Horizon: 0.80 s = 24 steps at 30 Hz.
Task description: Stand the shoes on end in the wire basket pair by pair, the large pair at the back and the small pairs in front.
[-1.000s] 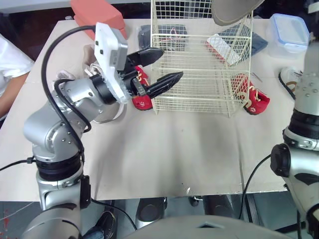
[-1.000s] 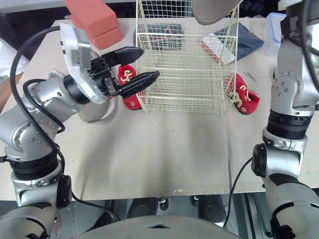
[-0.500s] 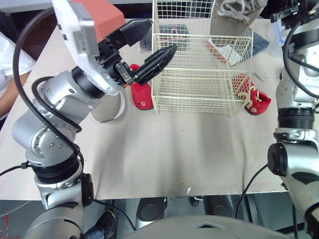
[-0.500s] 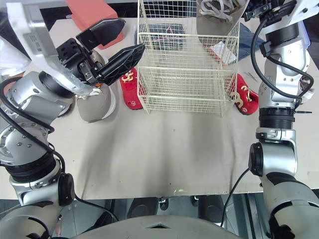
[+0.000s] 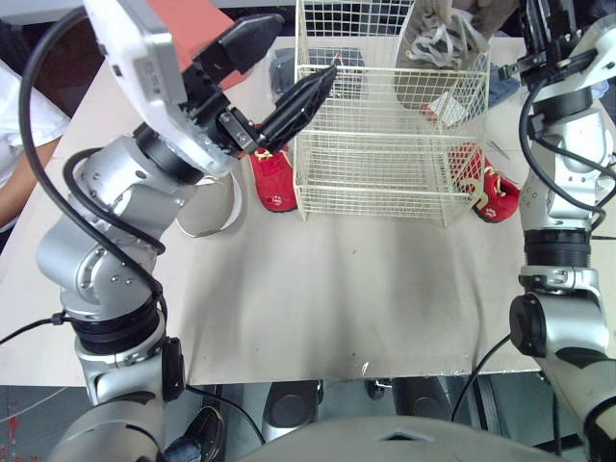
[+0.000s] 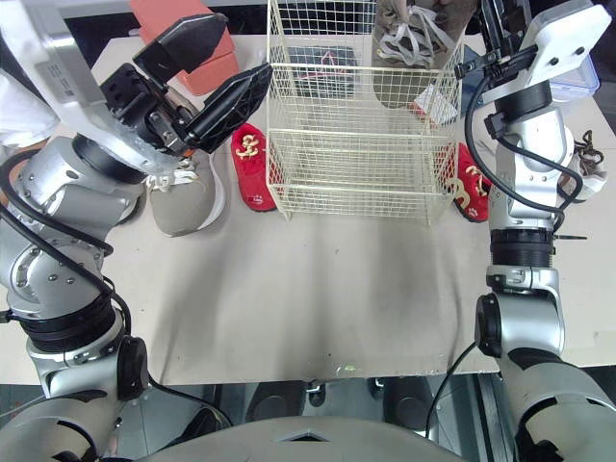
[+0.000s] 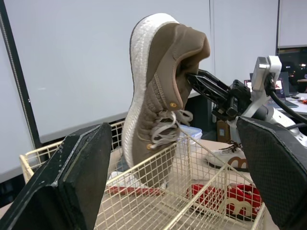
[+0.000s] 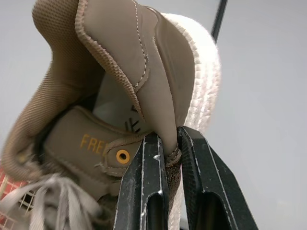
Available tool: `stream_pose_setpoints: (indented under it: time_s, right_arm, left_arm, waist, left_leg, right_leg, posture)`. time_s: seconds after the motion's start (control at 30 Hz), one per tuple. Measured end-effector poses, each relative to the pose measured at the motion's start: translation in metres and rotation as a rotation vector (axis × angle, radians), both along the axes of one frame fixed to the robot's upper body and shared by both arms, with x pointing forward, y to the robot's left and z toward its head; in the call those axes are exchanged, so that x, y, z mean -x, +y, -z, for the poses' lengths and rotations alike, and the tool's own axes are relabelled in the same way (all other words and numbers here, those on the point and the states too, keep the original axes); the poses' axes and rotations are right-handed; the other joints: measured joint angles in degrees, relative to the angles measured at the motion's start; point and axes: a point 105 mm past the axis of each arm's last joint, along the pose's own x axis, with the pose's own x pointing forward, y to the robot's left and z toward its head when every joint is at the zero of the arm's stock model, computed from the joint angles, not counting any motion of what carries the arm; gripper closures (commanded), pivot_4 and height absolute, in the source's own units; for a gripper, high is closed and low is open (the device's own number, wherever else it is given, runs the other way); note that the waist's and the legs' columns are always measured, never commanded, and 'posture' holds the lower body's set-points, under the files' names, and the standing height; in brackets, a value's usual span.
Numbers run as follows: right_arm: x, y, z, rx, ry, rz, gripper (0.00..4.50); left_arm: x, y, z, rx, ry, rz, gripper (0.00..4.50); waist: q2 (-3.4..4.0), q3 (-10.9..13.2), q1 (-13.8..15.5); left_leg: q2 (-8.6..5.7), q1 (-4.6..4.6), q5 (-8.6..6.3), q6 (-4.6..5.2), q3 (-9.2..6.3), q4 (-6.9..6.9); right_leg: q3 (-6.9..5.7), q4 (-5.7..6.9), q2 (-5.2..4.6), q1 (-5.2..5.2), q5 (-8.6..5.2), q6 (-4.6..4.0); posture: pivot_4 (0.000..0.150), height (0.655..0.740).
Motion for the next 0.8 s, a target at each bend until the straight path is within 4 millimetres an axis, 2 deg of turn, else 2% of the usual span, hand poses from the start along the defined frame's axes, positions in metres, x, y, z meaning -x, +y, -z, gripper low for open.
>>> stream_pose_setpoints:
  time_s: [0.07, 0.13, 0.43, 0.8]
  right_arm:
    - [-0.004, -0.002, 0.016, -0.018, 0.065, 0.001, 4.50]
    - [-0.006, -0.002, 0.022, -0.026, 0.089, 0.001, 4.50]
    - [-0.020, -0.005, 0.034, -0.062, 0.223, 0.005, 4.50]
    - [-0.024, -0.006, 0.049, -0.069, 0.300, 0.029, 4.50]
  left_arm:
    - [0.000, 0.000, 0.000, -0.001, 0.001, 0.002, 0.04]
    - [0.000, -0.001, 0.001, -0.002, 0.002, 0.004, 0.04]
    - [-0.001, -0.001, 0.003, -0.007, 0.012, 0.011, 0.04]
    - [-0.003, 0.001, 0.005, -0.010, 0.014, 0.000, 0.04]
  waist:
    - [0.00, 0.00, -0.02]
    - [0.00, 0.00, -0.01]
    - [0.00, 0.00, 0.04]
    - [-0.08, -0.05, 0.16]
  left_leg:
    - [0.00, 0.00, 0.00, 0.00, 0.00, 0.01]
    - [0.00, 0.00, 0.00, 0.00, 0.00, 0.01]
    - [-0.01, 0.00, 0.00, 0.00, -0.01, 0.00]
    - [-0.03, 0.01, 0.00, 0.01, -0.05, 0.01]
  right_leg:
    - [0.00, 0.01, 0.00, 0.00, 0.00, 0.00]
    - [0.00, 0.01, 0.01, 0.00, 0.00, 0.00]
    - [-0.01, 0.00, 0.02, 0.01, 0.00, 0.00]
    - [-0.05, 0.00, 0.01, 0.07, 0.00, 0.01]
  posture:
    - [0.150, 0.6860]
    - [0.150, 0.6860]
    - [0.150, 0.6860]
    - [0.150, 0.6860]
